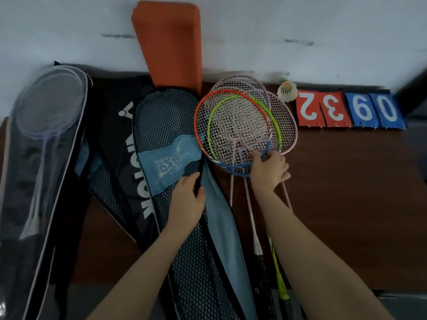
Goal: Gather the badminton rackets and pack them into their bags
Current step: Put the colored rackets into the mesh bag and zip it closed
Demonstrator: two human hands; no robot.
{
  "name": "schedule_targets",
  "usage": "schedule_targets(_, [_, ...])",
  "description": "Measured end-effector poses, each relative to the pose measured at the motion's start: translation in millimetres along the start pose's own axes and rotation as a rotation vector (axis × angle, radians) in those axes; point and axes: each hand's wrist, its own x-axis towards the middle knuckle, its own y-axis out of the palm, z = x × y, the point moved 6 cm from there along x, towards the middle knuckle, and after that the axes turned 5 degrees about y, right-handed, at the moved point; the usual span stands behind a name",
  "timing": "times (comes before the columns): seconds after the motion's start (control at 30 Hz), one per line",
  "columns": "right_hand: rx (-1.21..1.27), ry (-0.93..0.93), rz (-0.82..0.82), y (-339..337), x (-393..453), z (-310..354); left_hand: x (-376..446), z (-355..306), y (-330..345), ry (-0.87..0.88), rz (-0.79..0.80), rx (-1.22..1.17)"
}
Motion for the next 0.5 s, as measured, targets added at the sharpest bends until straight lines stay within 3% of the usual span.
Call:
schedule_targets(0.2, [0.054,0.0,-0.085,-23,-6,-18,6,-4,0,0.01,-0.042,-0.006])
schedule_targets(0.4, [-0.005,0.03,0.079,-18,-17,-45,6,0,-5,-0.009,-0.128,-0.002])
schedule_targets(0.5, [0.078,0.007,0.19,-13,-20,-45,5,1,-7,0.002,-0.126,-0.004])
